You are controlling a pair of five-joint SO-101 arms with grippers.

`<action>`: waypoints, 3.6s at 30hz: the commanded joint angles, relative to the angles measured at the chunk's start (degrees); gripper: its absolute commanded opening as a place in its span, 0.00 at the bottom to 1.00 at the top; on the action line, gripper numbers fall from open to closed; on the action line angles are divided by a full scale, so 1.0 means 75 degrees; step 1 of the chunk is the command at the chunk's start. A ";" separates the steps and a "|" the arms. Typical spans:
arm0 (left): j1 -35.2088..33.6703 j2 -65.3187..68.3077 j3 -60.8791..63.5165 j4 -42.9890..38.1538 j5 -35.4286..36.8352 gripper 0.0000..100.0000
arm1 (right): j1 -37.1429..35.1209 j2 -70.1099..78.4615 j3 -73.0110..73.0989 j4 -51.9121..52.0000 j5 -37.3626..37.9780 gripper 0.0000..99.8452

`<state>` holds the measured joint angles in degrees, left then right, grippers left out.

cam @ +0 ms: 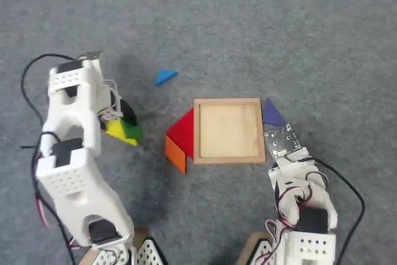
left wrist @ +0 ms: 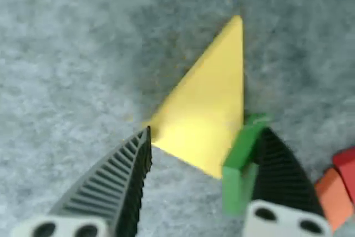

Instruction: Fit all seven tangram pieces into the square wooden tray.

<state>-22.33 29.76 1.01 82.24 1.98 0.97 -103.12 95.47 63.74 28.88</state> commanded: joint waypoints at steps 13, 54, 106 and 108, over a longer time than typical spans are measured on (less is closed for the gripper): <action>-0.0117 0.0879 -0.0686 0.0621 -0.1946 0.17 | -0.0053 -0.0111 0.0117 0.0100 0.0164 0.01; 0.2368 -0.2555 -0.1776 0.1371 -0.0949 0.19 | -0.0041 -0.0111 0.0129 0.0088 0.0164 0.01; -0.0973 -0.0844 0.1389 -0.1852 -0.5568 0.22 | -0.0053 -0.0111 0.0094 0.0100 0.0164 0.01; -0.0938 -0.0844 0.1389 -0.1641 -0.5697 0.20 | -0.0053 -0.0111 0.0094 0.0100 0.0164 0.01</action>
<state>-29.98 22.81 12.70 66.07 -37.93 0.97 -103.12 95.47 63.74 28.88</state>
